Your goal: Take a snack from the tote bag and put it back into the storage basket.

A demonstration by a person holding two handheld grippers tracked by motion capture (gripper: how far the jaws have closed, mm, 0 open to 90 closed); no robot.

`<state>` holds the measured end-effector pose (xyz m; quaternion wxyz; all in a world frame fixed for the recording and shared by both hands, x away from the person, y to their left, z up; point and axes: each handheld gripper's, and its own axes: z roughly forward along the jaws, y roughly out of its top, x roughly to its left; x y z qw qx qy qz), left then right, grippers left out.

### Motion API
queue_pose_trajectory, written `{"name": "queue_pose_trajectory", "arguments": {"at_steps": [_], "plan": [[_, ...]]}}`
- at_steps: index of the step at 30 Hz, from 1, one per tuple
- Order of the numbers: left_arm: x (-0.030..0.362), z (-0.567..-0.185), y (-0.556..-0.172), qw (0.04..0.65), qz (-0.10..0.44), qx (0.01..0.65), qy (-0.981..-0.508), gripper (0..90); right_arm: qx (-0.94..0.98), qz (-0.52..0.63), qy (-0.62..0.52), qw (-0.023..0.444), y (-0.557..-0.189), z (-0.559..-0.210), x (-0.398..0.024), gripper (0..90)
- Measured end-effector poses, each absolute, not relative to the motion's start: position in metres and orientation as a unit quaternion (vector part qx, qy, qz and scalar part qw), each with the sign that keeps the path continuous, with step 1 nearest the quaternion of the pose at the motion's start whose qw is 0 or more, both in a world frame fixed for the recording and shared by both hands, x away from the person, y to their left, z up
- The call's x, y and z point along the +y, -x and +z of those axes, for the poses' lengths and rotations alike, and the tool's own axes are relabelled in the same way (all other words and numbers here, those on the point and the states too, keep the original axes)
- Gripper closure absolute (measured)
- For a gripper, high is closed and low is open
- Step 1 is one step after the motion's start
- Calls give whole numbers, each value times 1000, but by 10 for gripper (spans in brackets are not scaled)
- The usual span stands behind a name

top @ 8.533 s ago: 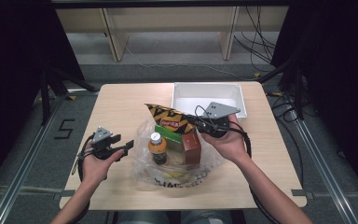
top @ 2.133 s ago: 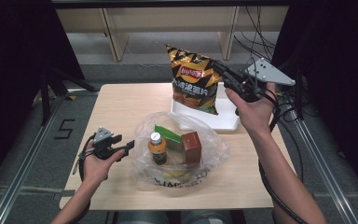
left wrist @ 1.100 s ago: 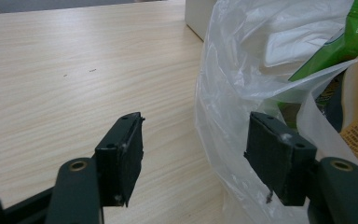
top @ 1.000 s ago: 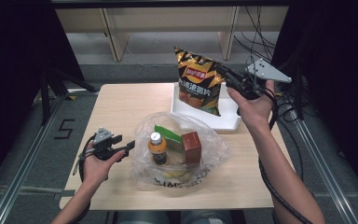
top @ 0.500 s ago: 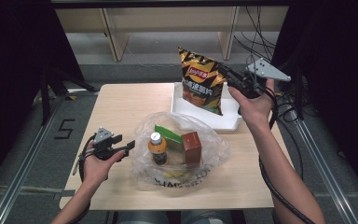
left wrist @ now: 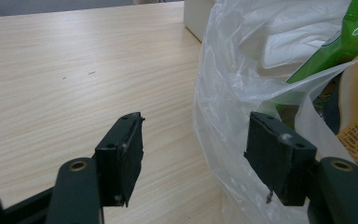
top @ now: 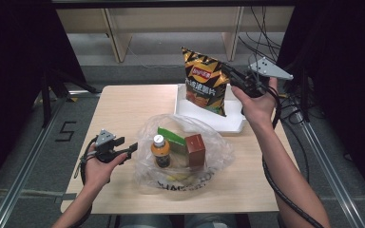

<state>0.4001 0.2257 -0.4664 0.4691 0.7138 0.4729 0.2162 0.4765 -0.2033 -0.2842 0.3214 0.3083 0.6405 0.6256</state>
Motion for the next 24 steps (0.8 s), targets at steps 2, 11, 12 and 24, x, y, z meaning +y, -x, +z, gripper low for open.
{"name": "queue_pose_trajectory", "arguments": {"at_steps": [2,11,12,24], "plan": [[226,-466,-400,470,217,473,-713,359,641,627,-312,314,-477,-286,-203,900],[226,-466,-400,471,217,472,-713,359,641,623,-321,312,-481,-291,-204,900],[226,-466,-399,471,217,472,-713,358,642,622,-320,314,-482,-292,-204,900],[225,-466,-399,472,218,470,-713,358,648,616,-323,311,-489,-292,-204,900]]}}
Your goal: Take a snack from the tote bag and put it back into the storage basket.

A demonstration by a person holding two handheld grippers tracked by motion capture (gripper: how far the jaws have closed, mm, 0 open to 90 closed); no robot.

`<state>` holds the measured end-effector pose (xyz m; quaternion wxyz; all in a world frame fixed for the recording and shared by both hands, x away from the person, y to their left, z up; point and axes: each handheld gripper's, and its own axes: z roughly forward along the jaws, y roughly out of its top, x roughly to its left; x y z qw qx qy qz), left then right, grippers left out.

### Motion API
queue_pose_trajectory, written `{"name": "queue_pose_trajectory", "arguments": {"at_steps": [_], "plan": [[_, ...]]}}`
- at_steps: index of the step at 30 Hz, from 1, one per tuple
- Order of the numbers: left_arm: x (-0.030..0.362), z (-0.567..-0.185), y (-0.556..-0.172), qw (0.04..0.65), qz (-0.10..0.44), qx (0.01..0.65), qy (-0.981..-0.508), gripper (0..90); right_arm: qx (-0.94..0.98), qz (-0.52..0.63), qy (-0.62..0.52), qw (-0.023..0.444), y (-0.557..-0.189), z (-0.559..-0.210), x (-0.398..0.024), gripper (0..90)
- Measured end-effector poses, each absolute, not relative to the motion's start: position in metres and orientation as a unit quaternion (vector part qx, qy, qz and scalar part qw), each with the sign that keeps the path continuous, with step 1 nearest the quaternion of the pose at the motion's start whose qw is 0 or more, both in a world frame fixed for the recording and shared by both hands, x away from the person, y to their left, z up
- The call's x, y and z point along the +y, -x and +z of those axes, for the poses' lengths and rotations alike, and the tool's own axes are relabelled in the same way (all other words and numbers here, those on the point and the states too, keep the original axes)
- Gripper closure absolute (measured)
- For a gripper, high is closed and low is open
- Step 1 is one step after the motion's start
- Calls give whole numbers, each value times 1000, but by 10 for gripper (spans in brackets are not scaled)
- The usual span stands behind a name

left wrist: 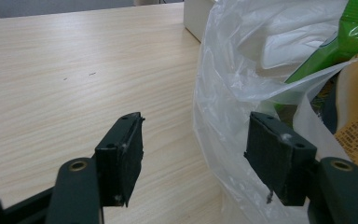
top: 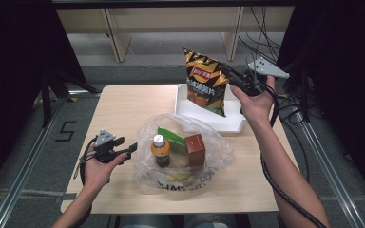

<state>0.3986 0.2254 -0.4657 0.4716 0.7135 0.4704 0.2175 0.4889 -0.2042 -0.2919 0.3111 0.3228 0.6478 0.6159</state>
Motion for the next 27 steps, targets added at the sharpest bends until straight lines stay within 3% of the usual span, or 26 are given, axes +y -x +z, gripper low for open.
{"name": "queue_pose_trajectory", "arguments": {"at_steps": [27], "plan": [[226,-465,-398,474,217,474,-710,359,656,597,-347,304,-520,-312,-203,900]]}}
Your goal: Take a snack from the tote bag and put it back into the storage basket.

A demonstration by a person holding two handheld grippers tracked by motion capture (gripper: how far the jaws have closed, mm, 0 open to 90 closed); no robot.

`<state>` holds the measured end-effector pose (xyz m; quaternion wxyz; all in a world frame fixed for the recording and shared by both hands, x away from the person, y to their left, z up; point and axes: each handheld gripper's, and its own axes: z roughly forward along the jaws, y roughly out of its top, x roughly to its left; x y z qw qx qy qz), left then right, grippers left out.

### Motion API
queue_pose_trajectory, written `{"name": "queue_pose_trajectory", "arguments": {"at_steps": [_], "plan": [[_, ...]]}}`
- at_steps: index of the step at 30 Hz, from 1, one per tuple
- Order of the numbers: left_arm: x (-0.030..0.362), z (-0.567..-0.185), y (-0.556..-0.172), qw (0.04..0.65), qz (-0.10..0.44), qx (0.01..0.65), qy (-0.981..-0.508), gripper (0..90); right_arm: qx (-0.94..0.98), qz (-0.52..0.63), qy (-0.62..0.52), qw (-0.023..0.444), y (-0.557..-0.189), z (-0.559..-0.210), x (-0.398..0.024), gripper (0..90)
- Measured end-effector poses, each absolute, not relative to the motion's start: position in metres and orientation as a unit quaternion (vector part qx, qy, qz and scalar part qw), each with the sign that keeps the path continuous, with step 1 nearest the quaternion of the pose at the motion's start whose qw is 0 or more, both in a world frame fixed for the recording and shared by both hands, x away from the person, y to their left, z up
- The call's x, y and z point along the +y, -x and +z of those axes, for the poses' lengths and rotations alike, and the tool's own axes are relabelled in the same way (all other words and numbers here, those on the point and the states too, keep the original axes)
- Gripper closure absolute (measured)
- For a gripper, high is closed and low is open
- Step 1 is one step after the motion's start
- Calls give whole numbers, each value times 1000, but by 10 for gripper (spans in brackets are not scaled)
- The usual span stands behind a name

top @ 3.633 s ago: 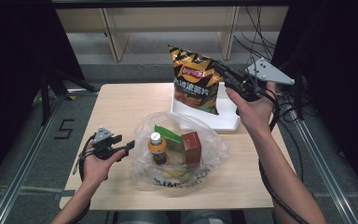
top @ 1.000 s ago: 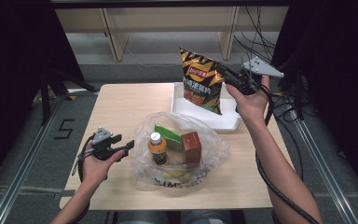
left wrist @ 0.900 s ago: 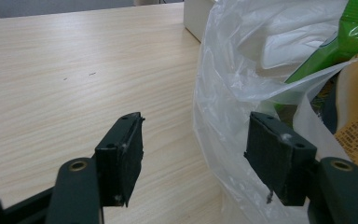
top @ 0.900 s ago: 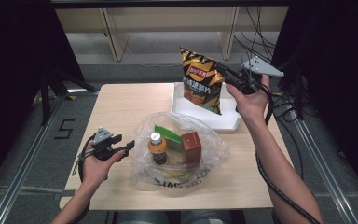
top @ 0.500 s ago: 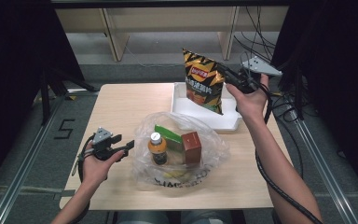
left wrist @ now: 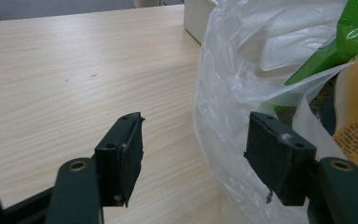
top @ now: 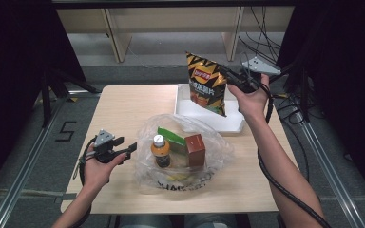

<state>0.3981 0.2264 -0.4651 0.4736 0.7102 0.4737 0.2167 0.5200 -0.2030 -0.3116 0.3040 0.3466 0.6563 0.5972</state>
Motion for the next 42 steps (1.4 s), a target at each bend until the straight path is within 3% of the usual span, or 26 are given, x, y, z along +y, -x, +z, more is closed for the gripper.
{"name": "queue_pose_trajectory", "arguments": {"at_steps": [42], "plan": [[226,-468,-398,471,216,470,-714,359,662,565,-391,298,-572,-339,-211,900]]}}
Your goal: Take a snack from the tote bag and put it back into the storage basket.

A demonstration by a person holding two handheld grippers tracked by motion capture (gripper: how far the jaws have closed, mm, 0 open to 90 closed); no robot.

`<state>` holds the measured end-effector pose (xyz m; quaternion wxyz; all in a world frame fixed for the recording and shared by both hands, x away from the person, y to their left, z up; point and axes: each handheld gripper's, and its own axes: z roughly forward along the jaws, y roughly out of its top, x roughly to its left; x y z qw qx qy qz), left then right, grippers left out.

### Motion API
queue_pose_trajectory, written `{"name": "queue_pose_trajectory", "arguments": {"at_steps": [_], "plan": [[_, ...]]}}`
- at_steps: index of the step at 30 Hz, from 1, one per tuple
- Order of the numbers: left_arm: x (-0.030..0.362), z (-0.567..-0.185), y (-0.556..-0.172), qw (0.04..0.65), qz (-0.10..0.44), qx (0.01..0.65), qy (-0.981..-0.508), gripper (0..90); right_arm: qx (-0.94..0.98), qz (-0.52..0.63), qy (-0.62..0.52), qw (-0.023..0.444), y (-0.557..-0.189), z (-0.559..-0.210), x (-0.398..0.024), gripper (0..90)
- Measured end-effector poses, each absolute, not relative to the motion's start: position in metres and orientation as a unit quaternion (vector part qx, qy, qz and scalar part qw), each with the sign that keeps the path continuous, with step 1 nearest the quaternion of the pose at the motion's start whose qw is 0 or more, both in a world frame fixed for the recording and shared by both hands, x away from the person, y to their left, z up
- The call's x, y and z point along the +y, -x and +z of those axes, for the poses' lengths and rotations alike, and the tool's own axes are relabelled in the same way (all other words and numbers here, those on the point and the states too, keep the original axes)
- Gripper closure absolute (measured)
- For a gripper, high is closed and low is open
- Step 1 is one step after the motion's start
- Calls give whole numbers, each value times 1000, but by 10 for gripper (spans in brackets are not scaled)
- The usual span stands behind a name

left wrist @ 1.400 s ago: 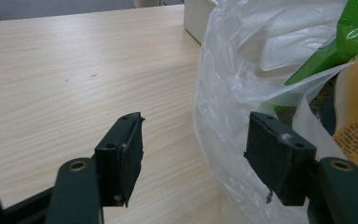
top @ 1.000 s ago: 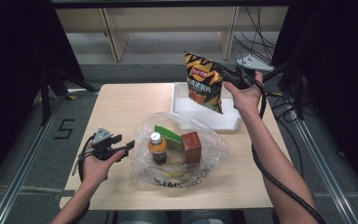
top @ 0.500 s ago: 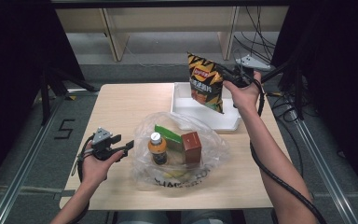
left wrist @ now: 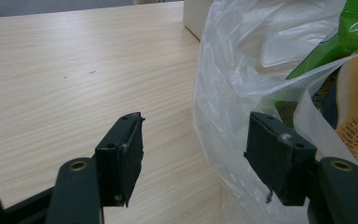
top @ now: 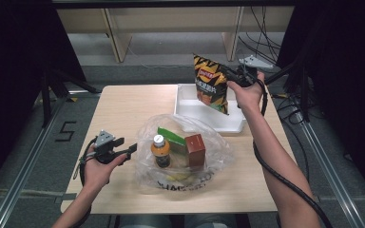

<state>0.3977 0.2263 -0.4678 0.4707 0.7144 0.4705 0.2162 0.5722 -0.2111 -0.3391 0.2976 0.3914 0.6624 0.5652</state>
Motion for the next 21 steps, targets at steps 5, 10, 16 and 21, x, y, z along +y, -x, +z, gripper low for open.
{"name": "queue_pose_trajectory", "arguments": {"at_steps": [5,10,16,21], "plan": [[226,-468,-397,470,216,469,-716,359,666,559,-400,289,-577,-344,-210,900],[226,-468,-398,469,215,468,-717,359,670,553,-404,286,-582,-351,-210,900],[227,-468,-397,468,216,470,-717,359,675,544,-411,283,-586,-359,-210,900],[225,-469,-398,469,212,466,-720,359,690,529,-402,286,-590,-363,-212,900]]}}
